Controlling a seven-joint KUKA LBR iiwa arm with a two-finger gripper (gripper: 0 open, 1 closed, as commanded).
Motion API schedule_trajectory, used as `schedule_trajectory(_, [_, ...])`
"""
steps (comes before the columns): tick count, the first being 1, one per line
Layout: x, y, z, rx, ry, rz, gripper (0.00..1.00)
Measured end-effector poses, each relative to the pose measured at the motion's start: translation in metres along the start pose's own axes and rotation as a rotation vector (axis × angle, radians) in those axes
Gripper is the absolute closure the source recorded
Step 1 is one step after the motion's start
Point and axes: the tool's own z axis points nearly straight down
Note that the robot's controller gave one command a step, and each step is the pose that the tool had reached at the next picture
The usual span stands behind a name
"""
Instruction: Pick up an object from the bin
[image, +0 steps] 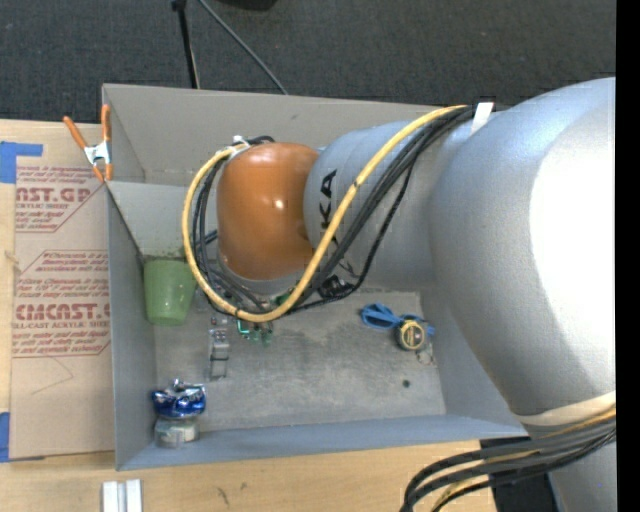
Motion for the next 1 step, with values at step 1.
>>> schedule_trajectory(1, [0.0492, 0.0186, 0.0575, -0.001, -0.01, -0.1, 0.0])
